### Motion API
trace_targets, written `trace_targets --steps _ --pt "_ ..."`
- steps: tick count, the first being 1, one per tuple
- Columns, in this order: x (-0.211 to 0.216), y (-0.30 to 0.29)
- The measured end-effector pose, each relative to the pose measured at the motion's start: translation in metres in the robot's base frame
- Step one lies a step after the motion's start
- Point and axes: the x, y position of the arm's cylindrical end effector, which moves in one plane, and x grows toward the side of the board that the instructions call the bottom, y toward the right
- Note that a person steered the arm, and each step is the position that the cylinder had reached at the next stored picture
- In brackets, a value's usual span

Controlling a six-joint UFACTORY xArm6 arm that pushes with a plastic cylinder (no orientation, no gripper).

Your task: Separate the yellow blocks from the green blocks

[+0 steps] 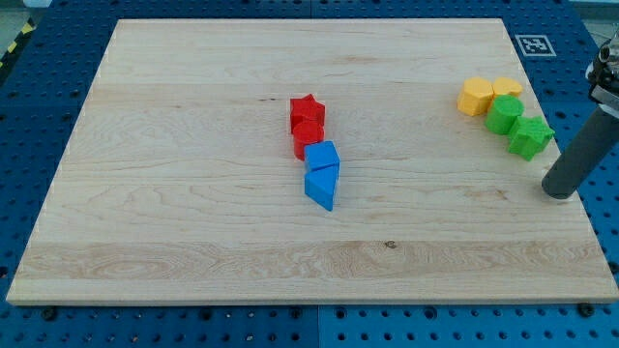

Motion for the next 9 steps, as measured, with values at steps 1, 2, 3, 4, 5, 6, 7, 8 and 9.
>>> trace_targets --steps 1,2,3,4,5,6,7,8,9 --pt "0.000 0.001" --pt "0.000 0.001" --pt "0.000 0.006" --pt "-0.025 0.016" --pt "-0.032 0.019" --pt "-0.053 0.024" --pt "-0.071 0.024" --pt "-0.091 0.024" --pt "-0.116 0.024"
